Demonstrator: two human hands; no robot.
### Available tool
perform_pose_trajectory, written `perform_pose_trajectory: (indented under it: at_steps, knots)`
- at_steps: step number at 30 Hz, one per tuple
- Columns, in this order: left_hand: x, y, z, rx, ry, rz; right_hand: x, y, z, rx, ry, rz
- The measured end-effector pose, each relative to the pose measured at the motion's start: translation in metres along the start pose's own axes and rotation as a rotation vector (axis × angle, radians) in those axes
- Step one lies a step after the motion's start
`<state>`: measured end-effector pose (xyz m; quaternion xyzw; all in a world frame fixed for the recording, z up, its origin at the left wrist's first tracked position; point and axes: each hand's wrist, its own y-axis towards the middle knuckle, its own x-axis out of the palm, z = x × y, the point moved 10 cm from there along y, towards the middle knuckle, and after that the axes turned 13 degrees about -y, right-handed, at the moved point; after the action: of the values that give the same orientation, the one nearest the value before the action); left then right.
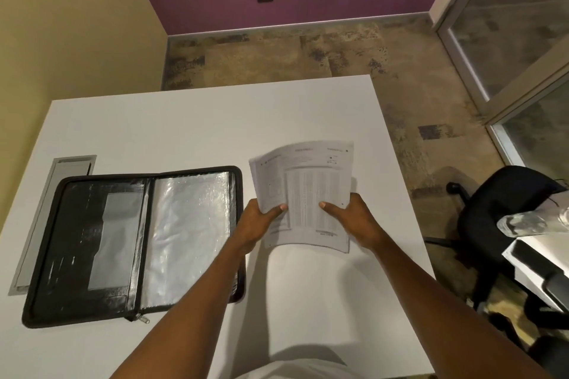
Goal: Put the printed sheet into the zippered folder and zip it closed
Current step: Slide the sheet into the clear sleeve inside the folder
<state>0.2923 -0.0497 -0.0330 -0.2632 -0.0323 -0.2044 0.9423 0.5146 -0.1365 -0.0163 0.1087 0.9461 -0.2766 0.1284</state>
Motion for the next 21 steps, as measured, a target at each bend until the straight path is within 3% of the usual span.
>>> perform_pose_trajectory:
  at_steps: [5,8,15,21]
  knots:
    - [-0.023,-0.009,0.007,-0.075,-0.281,-0.079,0.026,0.002,-0.032,-0.071,-0.044,-0.163]
    - [-0.041,-0.018,0.016,-0.075,-0.451,-0.068,0.048,0.007,-0.046,-0.068,-0.029,-0.161]
    - [-0.111,-0.031,0.026,-0.016,-0.502,0.044,0.111,0.019,-0.07,-0.037,0.066,-0.068]
    - [-0.169,-0.031,0.022,-0.018,-0.521,0.065,0.166,0.031,-0.087,-0.027,0.031,-0.106]
